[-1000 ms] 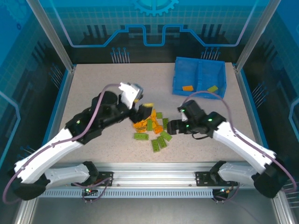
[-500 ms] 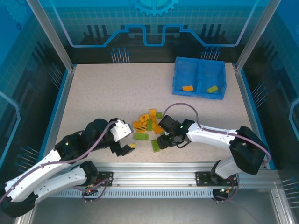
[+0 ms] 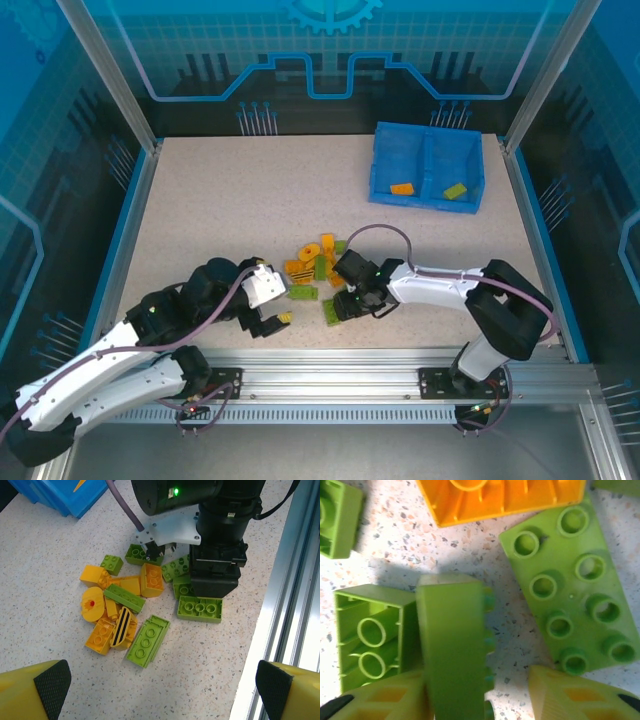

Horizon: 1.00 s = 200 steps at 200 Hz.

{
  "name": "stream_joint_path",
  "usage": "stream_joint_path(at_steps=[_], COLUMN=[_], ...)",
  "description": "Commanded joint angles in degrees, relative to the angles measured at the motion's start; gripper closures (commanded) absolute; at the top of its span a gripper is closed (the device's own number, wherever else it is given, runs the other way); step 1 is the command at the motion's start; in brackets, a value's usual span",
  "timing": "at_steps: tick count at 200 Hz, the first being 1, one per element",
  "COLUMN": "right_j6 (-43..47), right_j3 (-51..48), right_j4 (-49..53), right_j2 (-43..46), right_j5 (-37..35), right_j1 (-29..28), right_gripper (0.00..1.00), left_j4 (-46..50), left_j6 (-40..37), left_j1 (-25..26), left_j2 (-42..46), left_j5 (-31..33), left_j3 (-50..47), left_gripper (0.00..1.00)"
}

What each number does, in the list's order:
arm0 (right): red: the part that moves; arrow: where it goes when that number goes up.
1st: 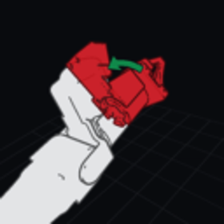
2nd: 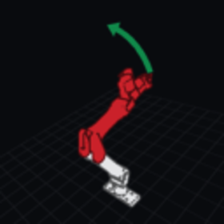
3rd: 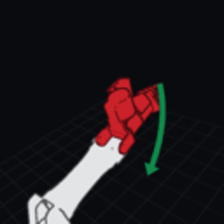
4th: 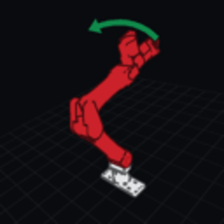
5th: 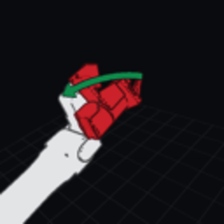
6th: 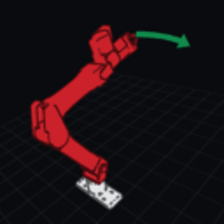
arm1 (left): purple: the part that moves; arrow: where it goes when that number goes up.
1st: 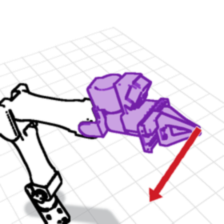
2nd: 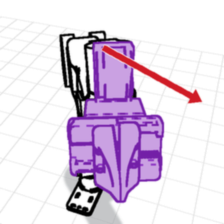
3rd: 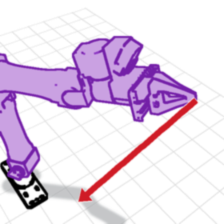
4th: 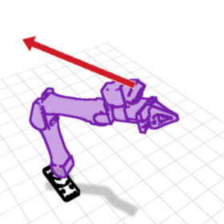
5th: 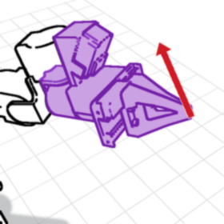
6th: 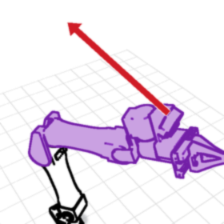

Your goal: Sort the legos into containers by color

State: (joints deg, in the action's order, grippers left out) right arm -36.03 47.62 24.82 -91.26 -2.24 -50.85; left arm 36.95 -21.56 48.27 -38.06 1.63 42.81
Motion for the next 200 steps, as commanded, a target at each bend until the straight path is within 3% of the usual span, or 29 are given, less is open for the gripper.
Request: stream_joint_path(at_steps=[1, 57, 120, 150, 200], right_j6=[-0.97, -1.25, -2.03, 0.68, 8.22], right_j3=[-0.59, -0.64, 0.82, 4.02, 14.68], right_j4=[-0.47, -0.08, 7.34, 8.79, 6.39], right_j2=[-2.11, 0.18, 17.43, 24.06, 18.57], right_j5=[0.77, 0.63, -7.18, -10.28, -2.46], right_j1=[-0.56, -0.66, 1.75, 10.94, 39.48], right_gripper=[0.53, 0.76, 0.8, 0.79, 0.8], left_j4=[-1.82, -2.25, -3.85, -10.34, -27.05], left_j6=[-0.54, -0.15, 1.4, 4.66, 16.83], left_j1=[0.11, -0.01, 0.02, -0.02, 0.07], left_j2=[0.76, 0.64, 0.75, 0.46, -1.94], left_j5=[-0.5, -1.05, -5.07, -4.02, -3.09], left_j3=[-0.95, -1.5, 0.83, 2.91, 2.66], left_gripper=[0.01, 0.01, 0.01, 0.01, 0.01])
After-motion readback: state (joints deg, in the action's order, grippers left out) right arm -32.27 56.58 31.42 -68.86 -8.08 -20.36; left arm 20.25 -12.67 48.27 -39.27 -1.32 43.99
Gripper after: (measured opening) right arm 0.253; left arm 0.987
